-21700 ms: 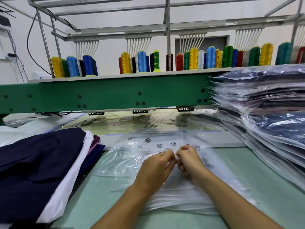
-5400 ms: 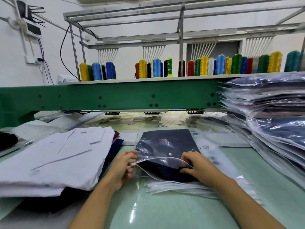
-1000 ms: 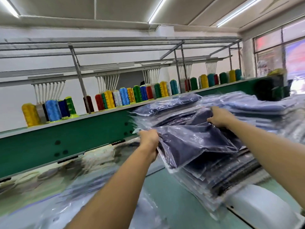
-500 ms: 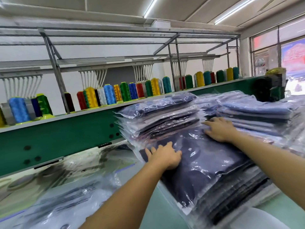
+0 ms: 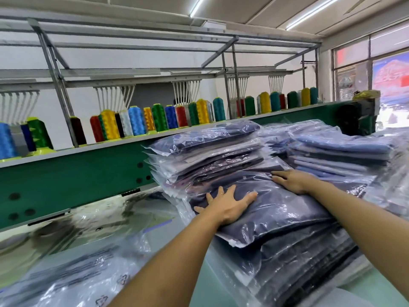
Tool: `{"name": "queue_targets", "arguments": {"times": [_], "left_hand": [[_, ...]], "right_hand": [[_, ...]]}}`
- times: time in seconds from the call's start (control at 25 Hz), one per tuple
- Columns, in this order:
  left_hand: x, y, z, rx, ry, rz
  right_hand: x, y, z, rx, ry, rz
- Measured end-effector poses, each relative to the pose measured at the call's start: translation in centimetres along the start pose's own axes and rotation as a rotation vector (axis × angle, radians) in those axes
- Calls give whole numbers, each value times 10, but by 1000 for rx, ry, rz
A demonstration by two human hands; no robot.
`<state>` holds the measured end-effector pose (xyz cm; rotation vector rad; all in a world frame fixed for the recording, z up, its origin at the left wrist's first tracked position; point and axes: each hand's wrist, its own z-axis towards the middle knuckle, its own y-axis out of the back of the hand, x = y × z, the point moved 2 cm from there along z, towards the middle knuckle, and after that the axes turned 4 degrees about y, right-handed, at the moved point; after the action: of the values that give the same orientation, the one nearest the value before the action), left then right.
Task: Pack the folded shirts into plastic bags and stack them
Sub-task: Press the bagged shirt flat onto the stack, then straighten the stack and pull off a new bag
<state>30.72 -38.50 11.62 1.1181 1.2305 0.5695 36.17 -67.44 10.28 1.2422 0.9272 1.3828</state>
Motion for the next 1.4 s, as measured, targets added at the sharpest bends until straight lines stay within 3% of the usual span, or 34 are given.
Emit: {"name": "queue_targets", "arguments": {"times": [0.2,0.36,0.52,0.76,1.04,1.24,1.32,1.4], "left_hand": [[32,13,-20,-104,-202,-231],[57,43,-53,-353,-194,-343],[93,93,-103,-539,-112,-344],[166,135,-194,-667,17,-221],[266,113,-268,-478,250,-154],[338,45,-292,-18,443,-110],[360,18,-296,-18,477,5],[377,6,-298,-141,481,33]], "right_hand": [[7,10,-1,-34,-30,-48],[64,34,-22,-200,-51,-29],[171,52,-51,-260,177,235],[347,29,-120,-169,533,465],[481,-49,-186,121,680,504],[516,-125,-217,372,686,566],[516,-151,-224,368,669,581],[514,-172,-225,339,609,666]]}}
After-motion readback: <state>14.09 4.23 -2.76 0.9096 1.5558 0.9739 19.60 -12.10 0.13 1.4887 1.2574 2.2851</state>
